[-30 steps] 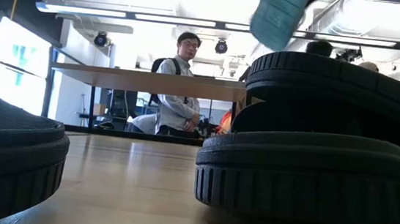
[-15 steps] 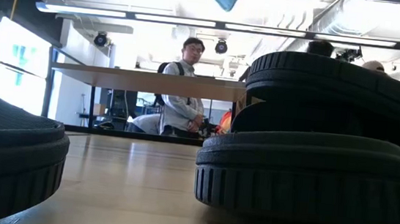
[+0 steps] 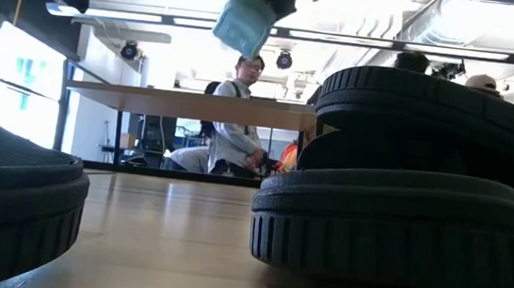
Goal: Pick and place slides into the shelf
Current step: Put the blue slide on the shelf
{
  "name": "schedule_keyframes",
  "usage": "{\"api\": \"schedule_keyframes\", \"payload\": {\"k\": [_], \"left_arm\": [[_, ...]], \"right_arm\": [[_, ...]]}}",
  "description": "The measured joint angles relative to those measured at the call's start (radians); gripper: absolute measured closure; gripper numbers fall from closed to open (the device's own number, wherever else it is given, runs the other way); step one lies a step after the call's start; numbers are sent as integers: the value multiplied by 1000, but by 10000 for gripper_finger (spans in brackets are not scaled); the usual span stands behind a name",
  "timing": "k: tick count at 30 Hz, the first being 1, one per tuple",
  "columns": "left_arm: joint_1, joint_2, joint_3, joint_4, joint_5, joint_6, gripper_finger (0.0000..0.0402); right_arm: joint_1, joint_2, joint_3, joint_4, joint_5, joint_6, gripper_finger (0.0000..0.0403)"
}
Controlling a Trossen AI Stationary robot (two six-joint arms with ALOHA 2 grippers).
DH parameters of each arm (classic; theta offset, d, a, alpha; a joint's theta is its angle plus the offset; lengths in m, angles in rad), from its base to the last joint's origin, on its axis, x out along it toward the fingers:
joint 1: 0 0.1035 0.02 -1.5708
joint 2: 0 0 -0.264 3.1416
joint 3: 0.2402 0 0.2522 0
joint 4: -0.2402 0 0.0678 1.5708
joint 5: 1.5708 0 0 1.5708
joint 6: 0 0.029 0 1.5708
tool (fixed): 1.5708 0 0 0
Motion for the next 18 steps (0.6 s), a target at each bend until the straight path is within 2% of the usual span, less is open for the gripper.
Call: {"api": "schedule_keyframes", "payload": {"k": [7, 18], "left_arm": [[0, 0, 0, 0, -29, -14, 401], [0, 0, 0, 1, -63, -30, 401]], "right_arm": [[0, 90, 0, 17, 13, 30, 403], [20, 121, 0, -46, 6, 88, 403]]}}
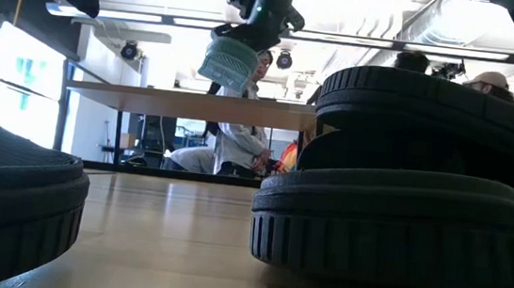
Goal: Pick and place slides into the shelf
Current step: Put the blue slide on the shelf
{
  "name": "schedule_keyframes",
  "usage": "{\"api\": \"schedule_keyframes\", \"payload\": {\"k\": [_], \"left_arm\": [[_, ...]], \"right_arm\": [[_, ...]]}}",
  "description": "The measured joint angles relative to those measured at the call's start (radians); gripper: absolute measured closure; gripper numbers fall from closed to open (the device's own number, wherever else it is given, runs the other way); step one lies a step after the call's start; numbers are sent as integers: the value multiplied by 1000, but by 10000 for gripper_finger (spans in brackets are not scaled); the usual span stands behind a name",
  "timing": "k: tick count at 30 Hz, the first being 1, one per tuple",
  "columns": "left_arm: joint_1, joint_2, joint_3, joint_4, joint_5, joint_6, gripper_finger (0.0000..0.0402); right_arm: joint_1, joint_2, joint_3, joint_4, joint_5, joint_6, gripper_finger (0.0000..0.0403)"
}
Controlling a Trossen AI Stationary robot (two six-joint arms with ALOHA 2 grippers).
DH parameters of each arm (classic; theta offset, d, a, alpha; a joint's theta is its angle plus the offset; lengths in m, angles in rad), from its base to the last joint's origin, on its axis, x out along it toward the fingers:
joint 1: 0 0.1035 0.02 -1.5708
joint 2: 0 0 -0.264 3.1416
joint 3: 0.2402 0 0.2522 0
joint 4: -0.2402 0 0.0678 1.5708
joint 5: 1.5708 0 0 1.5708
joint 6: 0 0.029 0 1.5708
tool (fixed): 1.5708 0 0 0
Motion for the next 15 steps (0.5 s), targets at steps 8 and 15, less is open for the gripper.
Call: {"api": "schedule_keyframes", "payload": {"k": [8, 15], "left_arm": [[0, 0, 0, 2, -10, -4, 401], [0, 0, 0, 18, -12, -3, 401]], "right_arm": [[8, 0, 0, -104, -8, 148, 403], [-2, 15, 0, -90, -36, 169, 403]]}}
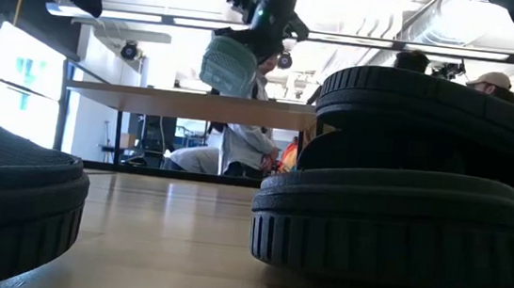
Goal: Pick and place slides into the shelf
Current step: Put the blue slide on the shelf
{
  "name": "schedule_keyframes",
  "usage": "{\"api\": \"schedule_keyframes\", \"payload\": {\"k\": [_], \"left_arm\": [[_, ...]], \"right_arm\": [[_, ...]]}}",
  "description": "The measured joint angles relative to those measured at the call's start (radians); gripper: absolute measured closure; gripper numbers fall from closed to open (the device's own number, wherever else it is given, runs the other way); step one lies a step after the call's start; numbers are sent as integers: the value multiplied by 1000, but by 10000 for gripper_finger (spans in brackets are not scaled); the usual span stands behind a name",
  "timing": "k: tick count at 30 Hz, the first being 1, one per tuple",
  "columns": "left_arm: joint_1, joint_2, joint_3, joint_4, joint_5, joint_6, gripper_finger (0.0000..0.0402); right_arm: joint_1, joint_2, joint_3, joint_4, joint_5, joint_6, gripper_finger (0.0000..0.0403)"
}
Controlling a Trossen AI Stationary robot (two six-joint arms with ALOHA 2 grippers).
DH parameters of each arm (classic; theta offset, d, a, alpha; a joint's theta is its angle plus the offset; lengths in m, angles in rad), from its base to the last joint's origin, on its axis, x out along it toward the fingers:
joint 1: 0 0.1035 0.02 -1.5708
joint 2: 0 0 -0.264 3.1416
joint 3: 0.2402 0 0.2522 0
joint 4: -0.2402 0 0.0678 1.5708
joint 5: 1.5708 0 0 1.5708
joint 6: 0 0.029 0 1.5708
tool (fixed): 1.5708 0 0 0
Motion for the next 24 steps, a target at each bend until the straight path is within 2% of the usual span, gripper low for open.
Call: {"api": "schedule_keyframes", "payload": {"k": [11, 16, 24], "left_arm": [[0, 0, 0, 21, -1, 1, 401], [0, 0, 0, 21, -1, 2, 401], [0, 0, 0, 20, 0, 4, 401]], "right_arm": [[1, 18, 0, -1, 34, -2, 403], [-7, 18, 0, -2, -25, 38, 403], [-16, 18, 0, -1, -51, 52, 397]]}}
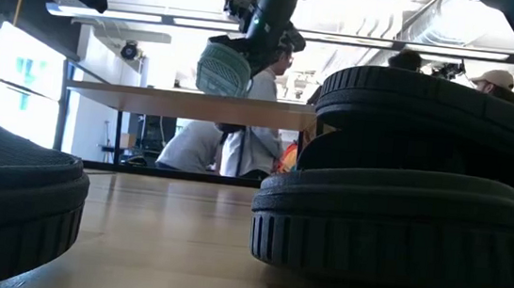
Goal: Pick and place slides into the shelf
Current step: Put the blue slide on the shelf
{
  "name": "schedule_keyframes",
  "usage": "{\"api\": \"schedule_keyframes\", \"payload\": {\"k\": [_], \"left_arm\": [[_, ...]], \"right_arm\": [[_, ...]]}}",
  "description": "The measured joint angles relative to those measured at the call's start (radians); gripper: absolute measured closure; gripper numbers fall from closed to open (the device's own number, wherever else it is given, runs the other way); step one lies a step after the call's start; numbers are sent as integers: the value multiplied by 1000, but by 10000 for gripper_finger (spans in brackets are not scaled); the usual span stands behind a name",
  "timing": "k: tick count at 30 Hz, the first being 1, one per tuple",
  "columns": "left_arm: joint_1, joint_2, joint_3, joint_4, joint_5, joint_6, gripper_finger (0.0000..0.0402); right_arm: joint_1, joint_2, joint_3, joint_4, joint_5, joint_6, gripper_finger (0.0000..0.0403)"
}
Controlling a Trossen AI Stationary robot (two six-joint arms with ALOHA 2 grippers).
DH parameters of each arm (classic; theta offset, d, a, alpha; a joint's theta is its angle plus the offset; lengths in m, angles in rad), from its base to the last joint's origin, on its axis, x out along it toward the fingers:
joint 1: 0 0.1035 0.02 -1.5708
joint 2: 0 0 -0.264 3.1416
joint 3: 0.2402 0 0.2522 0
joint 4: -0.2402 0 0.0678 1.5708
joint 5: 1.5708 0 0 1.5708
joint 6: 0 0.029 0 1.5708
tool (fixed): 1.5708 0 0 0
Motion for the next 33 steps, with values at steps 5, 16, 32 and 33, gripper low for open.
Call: {"api": "schedule_keyframes", "payload": {"k": [5, 16, 32, 33], "left_arm": [[0, 0, 0, 0, 7, 0, 401], [0, 0, 0, -5, 13, 0, 401], [0, 0, 0, -28, 13, 2, 401], [0, 0, 0, -28, 13, 3, 401]], "right_arm": [[-8, 0, 0, 5, -22, 0, 370], [-9, 0, 0, 44, -51, 26, 317], [-9, 0, 0, 92, -178, 14, 304], [-9, -1, 0, 92, -183, 6, 304]]}}
